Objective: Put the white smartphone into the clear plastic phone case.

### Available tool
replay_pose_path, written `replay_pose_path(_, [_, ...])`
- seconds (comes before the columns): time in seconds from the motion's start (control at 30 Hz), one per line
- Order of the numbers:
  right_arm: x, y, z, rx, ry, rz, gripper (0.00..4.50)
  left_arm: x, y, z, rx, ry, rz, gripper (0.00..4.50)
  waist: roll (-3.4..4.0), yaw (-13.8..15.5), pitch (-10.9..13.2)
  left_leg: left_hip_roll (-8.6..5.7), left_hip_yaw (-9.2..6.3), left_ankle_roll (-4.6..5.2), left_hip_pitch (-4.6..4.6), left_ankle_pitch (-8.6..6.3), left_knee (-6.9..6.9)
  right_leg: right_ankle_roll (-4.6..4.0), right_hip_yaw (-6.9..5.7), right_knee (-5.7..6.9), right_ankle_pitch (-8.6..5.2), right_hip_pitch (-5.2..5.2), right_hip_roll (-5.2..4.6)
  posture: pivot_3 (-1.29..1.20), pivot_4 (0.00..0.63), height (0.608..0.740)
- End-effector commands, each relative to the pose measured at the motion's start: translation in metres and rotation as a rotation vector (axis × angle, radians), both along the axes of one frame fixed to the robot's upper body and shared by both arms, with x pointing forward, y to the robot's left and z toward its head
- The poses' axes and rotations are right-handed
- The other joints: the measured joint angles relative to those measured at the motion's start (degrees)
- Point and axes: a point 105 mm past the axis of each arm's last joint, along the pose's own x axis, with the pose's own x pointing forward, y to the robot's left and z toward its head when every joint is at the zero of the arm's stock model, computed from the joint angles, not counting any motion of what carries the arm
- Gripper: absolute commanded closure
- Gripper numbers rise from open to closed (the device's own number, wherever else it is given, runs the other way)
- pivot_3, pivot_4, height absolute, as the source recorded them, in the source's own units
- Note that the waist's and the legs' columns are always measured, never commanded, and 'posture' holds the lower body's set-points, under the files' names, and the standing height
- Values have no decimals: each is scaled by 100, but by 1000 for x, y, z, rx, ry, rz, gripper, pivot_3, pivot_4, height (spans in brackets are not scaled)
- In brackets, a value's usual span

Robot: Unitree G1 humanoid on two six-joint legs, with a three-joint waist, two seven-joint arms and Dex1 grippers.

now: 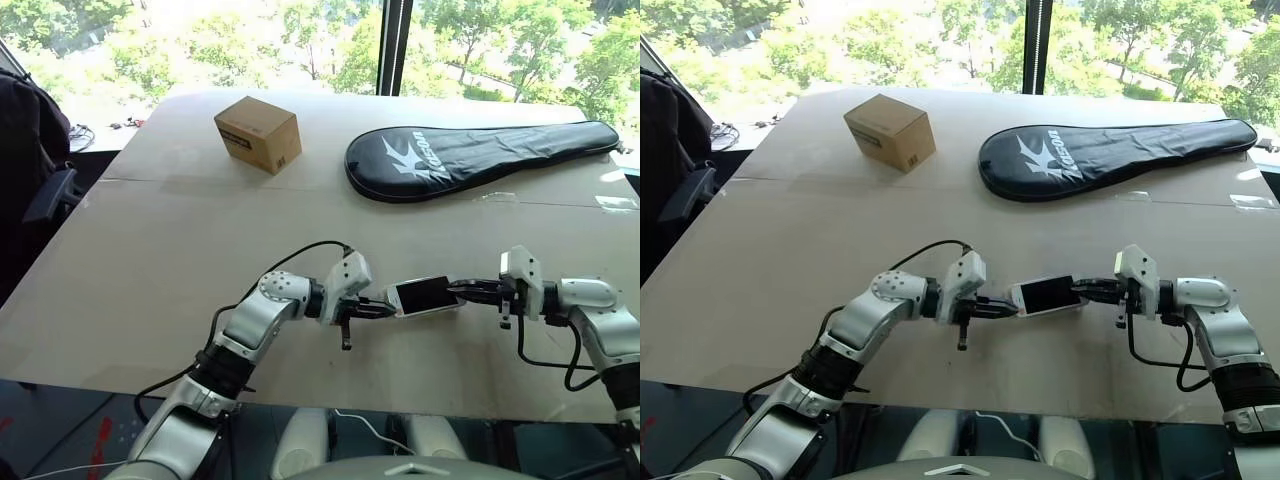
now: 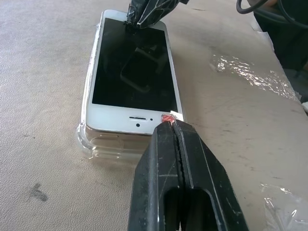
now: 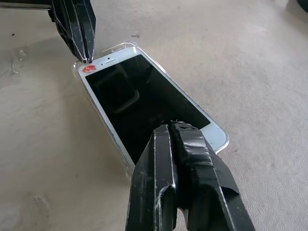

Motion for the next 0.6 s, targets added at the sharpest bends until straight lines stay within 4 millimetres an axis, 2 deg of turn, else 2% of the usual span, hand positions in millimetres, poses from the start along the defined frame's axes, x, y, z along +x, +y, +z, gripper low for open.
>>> replay_pose_path(0.03, [-14, -3, -38, -51, 153, -23, 4440, 14, 0, 27, -89, -37, 48, 4500, 0, -5, 0, 1, 0, 0, 0, 0, -1, 0, 0, 0, 0, 0, 0, 0, 150, 738])
replay_pose_path(0.2, [-15, 4, -37, -30, 141, -23, 4440, 16, 2, 28, -90, -51, 42, 4500, 0, -82, 0, 2, 0, 0, 0, 0, -5, 0, -1, -3, 0, 0, -4, 0, 150, 738])
replay_pose_path(0.33, [-14, 6, -31, -15, 118, -22, 4440, 6, -5, 22, -79, -26, -19, 4500, 0, -105, 0, 2, 0, 0, -1, 0, -9, -1, -1, -3, 0, -3, -6, 0, 150, 738])
replay_pose_path(0.43, [-13, 10, -18, 34, 83, -25, 4440, 5, -6, 9, -40, -13, -18, 4500, 3, -101, 2, 2, 0, 0, -4, 0, -10, -1, -2, -5, 0, -5, -9, 0, 150, 738])
replay_pose_path(0.6, [-9, 14, 22, 162, 21, -49, 4440, 7, 1, -11, 29, -9, -16, 4500, 20, -99, 13, 2, -3, -2, -40, 0, -13, -1, -7, -10, 0, -38, -12, 0, 150, 738])
